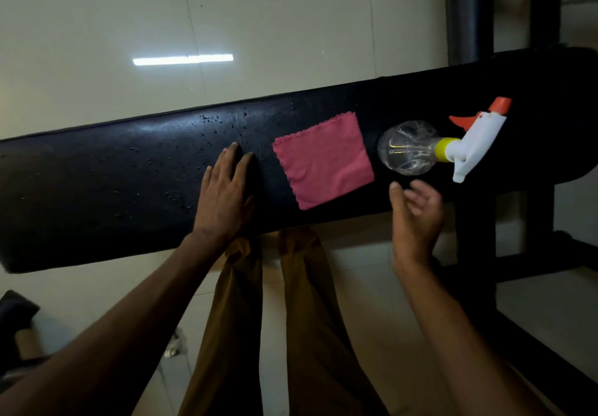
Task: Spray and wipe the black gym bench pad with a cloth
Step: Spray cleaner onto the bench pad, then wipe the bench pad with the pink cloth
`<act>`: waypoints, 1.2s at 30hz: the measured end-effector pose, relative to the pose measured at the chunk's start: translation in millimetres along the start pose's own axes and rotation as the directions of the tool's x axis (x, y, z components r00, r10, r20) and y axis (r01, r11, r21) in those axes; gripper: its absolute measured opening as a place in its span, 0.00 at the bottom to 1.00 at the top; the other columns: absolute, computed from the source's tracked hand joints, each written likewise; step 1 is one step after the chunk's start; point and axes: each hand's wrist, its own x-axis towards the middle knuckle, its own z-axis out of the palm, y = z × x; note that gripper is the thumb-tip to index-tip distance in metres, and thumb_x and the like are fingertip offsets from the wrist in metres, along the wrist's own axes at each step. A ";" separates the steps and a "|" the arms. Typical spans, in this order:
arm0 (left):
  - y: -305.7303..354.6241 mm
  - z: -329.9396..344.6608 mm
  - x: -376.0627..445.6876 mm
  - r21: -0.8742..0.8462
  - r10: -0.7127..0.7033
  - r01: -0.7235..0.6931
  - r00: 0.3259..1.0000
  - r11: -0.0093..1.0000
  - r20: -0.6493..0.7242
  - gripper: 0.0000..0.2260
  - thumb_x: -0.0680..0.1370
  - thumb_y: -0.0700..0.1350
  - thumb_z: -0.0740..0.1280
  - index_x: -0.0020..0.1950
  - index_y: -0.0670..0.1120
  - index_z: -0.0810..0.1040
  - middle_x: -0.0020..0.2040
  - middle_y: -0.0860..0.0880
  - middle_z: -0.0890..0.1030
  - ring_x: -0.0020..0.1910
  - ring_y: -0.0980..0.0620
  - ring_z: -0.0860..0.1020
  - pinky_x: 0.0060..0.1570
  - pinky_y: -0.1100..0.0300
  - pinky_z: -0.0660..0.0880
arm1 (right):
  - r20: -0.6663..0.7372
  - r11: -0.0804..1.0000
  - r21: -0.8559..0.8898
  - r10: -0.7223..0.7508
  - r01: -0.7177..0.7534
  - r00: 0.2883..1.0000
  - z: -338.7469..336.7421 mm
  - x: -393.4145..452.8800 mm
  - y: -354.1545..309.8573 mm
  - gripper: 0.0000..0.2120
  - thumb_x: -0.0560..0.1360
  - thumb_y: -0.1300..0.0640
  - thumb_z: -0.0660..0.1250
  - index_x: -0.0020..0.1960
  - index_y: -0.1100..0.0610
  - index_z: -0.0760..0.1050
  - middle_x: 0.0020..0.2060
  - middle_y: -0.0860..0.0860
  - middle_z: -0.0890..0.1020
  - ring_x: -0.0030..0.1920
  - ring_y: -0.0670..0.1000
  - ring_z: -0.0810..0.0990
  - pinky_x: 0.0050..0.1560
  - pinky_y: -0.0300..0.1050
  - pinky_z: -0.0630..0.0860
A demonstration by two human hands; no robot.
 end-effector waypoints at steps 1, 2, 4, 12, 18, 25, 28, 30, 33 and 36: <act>-0.1 -0.9 -0.6 -0.002 -0.005 0.005 1.000 1.000 0.004 0.39 0.76 0.45 0.73 0.81 0.47 0.55 0.83 0.42 0.50 0.82 0.42 0.49 0.80 0.40 0.51 | 0.074 0.997 -0.030 0.069 -0.066 0.995 4.5 -6.6 11.4 0.18 0.76 0.55 0.74 0.63 0.56 0.73 0.57 0.59 0.81 0.51 0.50 0.81 0.50 0.39 0.78; 0.5 -1.1 -1.1 -0.004 -0.013 0.013 1.000 1.000 0.004 0.38 0.77 0.45 0.73 0.81 0.47 0.55 0.83 0.42 0.49 0.82 0.42 0.49 0.80 0.41 0.51 | 0.138 0.992 -0.063 0.121 -0.113 0.983 9.2 -11.5 19.5 0.18 0.76 0.55 0.73 0.63 0.56 0.73 0.58 0.60 0.80 0.52 0.50 0.81 0.52 0.44 0.79; -6.9 -3.1 -5.4 0.001 -0.044 0.044 0.999 0.999 -0.006 0.38 0.77 0.45 0.73 0.81 0.47 0.55 0.83 0.42 0.49 0.82 0.42 0.49 0.80 0.41 0.51 | 0.206 0.980 -0.091 0.191 -0.176 0.960 29.0 -22.1 24.0 0.24 0.76 0.53 0.74 0.68 0.57 0.71 0.60 0.58 0.79 0.53 0.50 0.80 0.55 0.48 0.79; 4.7 -0.5 -6.3 -0.040 -0.044 0.043 0.999 0.998 -0.012 0.38 0.78 0.46 0.71 0.82 0.47 0.53 0.83 0.42 0.48 0.82 0.43 0.47 0.80 0.43 0.46 | 0.048 0.941 0.074 0.327 -0.330 0.944 73.9 -17.3 -1.2 0.20 0.75 0.54 0.75 0.62 0.58 0.71 0.42 0.46 0.79 0.44 0.46 0.80 0.51 0.44 0.79; -9.3 4.4 -24.4 -0.103 -0.092 0.086 0.994 0.991 -0.054 0.37 0.78 0.45 0.70 0.82 0.47 0.54 0.83 0.42 0.49 0.82 0.43 0.49 0.80 0.43 0.48 | -0.003 0.943 0.098 0.321 -0.320 0.947 101.7 -35.2 -15.3 0.08 0.76 0.59 0.71 0.48 0.57 0.72 0.40 0.51 0.76 0.35 0.46 0.72 0.34 0.34 0.71; -39.0 9.6 -44.7 -0.160 -0.172 0.157 0.981 0.975 -0.089 0.34 0.79 0.46 0.68 0.81 0.46 0.55 0.82 0.41 0.51 0.82 0.41 0.51 0.80 0.41 0.51 | 0.042 0.928 0.209 0.307 -0.309 0.951 104.3 -54.1 -46.9 0.09 0.70 0.58 0.65 0.48 0.58 0.69 0.42 0.54 0.75 0.34 0.47 0.71 0.39 0.47 0.74; -53.0 12.1 -54.7 -0.185 -0.197 0.176 0.975 0.967 -0.102 0.33 0.80 0.47 0.68 0.81 0.45 0.56 0.82 0.40 0.51 0.81 0.41 0.52 0.79 0.40 0.52 | 0.161 0.914 0.244 0.292 -0.325 0.943 110.2 -68.5 -65.2 0.14 0.77 0.63 0.64 0.62 0.61 0.70 0.50 0.50 0.79 0.44 0.44 0.80 0.48 0.48 0.82; -61.2 14.5 -60.9 -0.203 -0.223 0.200 0.969 0.959 -0.101 0.33 0.80 0.47 0.68 0.81 0.45 0.56 0.82 0.40 0.51 0.81 0.41 0.52 0.79 0.40 0.53 | 0.225 0.930 0.232 0.234 -0.285 0.946 118.3 -85.0 -81.3 0.15 0.80 0.64 0.63 0.66 0.58 0.68 0.52 0.47 0.78 0.49 0.44 0.81 0.54 0.51 0.83; -74.2 17.8 -70.1 -0.228 -0.253 0.225 0.962 0.947 -0.100 0.33 0.80 0.46 0.68 0.81 0.45 0.56 0.82 0.40 0.51 0.81 0.41 0.51 0.79 0.40 0.52 | 0.319 0.962 0.179 0.142 -0.206 0.937 137.8 -112.1 -103.3 0.14 0.79 0.64 0.64 0.63 0.56 0.69 0.52 0.47 0.80 0.51 0.46 0.83 0.55 0.55 0.83; -86.6 18.0 -79.0 -0.236 -0.282 0.251 0.953 0.939 -0.110 0.33 0.79 0.46 0.68 0.81 0.44 0.56 0.82 0.40 0.51 0.82 0.41 0.50 0.79 0.38 0.52 | 0.446 0.975 0.174 0.050 -0.141 0.894 154.3 -134.0 -120.1 0.11 0.79 0.63 0.66 0.61 0.57 0.72 0.52 0.51 0.83 0.51 0.48 0.85 0.51 0.54 0.84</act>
